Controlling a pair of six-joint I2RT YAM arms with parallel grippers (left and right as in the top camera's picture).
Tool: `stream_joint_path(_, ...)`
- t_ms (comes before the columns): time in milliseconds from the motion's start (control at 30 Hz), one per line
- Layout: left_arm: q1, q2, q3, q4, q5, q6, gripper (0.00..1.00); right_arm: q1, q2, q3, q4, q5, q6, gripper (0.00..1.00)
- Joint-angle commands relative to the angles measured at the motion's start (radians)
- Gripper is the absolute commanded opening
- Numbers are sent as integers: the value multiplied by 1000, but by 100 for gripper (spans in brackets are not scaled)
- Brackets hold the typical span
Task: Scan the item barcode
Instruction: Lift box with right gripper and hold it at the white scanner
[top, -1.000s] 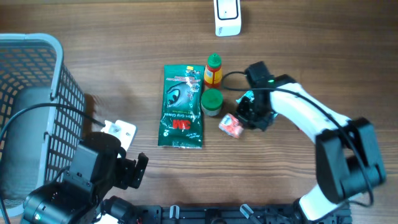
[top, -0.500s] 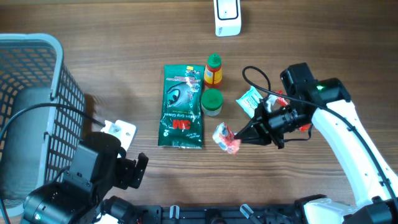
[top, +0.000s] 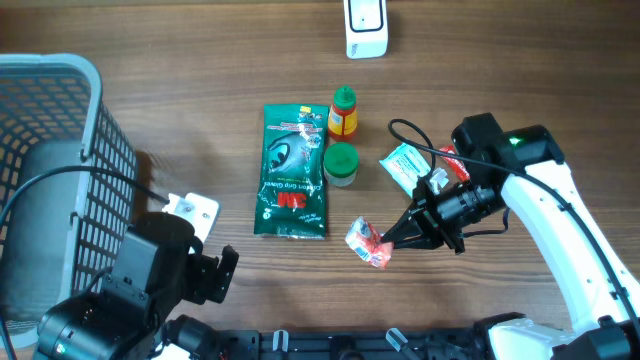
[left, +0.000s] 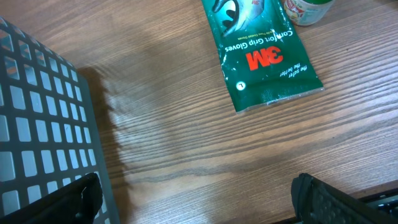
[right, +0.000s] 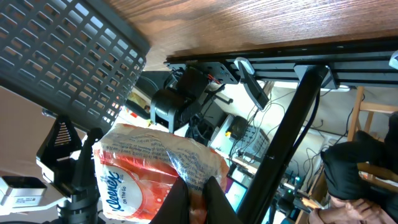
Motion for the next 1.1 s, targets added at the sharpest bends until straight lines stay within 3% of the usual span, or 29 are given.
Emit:
stream_joint_path(0, 5, -2, -2, 0, 12, 8, 100, -2, -13, 14, -3, -24, -20, 4)
stream_joint_path(167, 5, -2, -2, 0, 12, 8, 100, -2, -13, 14, 35, 19, -20, 4)
stream_joint_path(267, 5, -2, -2, 0, 12, 8, 100, -2, -13, 14, 204, 143, -20, 4)
stream_joint_path(300, 5, -2, -2, 0, 12, 8, 100, -2, -13, 14, 350, 236, -88, 4)
stream_joint_path(367, 5, -2, -2, 0, 12, 8, 100, -6, -13, 14, 452, 237, -154, 4)
stream_joint_path(533, 5, -2, -2, 0, 12, 8, 100, -125, -13, 14, 780, 253, -151, 4)
stream_joint_path(700, 5, -2, -2, 0, 12, 8, 100, -145, -3, 11, 1050, 711, -151, 4)
stream_joint_path(767, 5, -2, -2, 0, 12, 8, 100, -145, 15, 11, 1138, 794, -151, 4)
stream_joint_path(933, 5, -2, -2, 0, 12, 8, 100, -142, 210, 11, 1485, 804, -153, 4)
stream_joint_path(1067, 5, -2, -2, 0, 12, 8, 100, -127, 480, 12, 1971, 797, -205, 5)
